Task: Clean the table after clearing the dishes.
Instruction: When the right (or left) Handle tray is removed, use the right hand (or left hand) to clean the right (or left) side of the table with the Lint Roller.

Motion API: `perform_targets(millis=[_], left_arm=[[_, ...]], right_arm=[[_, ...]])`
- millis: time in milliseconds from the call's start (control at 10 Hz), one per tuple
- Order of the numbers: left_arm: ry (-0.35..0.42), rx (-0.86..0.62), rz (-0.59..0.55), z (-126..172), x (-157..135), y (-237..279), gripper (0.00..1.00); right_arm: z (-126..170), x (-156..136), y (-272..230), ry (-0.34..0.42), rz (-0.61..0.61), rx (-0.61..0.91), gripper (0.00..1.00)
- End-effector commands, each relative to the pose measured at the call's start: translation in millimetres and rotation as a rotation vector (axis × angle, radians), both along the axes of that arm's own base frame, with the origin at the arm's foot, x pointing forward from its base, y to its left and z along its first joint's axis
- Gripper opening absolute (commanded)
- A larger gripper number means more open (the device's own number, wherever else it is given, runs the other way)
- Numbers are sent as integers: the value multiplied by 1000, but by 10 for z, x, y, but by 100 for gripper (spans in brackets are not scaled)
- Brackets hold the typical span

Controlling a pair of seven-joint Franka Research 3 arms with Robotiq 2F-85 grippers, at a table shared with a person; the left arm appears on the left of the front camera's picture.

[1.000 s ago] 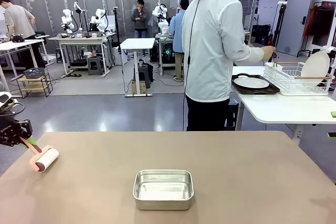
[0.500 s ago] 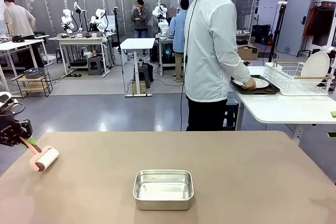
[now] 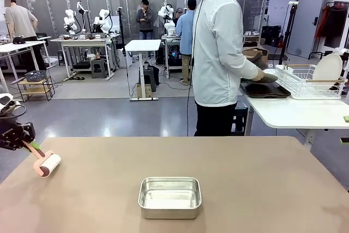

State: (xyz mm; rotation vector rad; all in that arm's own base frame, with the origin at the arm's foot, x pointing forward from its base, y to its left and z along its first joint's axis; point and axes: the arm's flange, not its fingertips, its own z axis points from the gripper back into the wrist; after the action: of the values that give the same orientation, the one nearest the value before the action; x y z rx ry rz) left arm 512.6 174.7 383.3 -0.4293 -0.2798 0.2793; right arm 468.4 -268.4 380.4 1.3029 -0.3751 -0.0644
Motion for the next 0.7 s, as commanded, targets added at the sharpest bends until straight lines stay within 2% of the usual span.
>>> perform_targets(millis=[0,100,300,500,600], left_arm=[[-2,0,4,12,-1,24,20],[-63,106,2,278,-102,37,20],[-96,261,29,763,-337,54,20],[-163,355,24,1139,-510,-19,20],[-183,408,35,1223,-569,-61,20]], right_arm=[[30,-30,24,7,8,-5,100],[30,-30,24,7,8,-5,100],[30,-30,24,7,8,-5,100],[30,-30,24,7,8,-5,100],[30,-30,24,7,8,-5,100]])
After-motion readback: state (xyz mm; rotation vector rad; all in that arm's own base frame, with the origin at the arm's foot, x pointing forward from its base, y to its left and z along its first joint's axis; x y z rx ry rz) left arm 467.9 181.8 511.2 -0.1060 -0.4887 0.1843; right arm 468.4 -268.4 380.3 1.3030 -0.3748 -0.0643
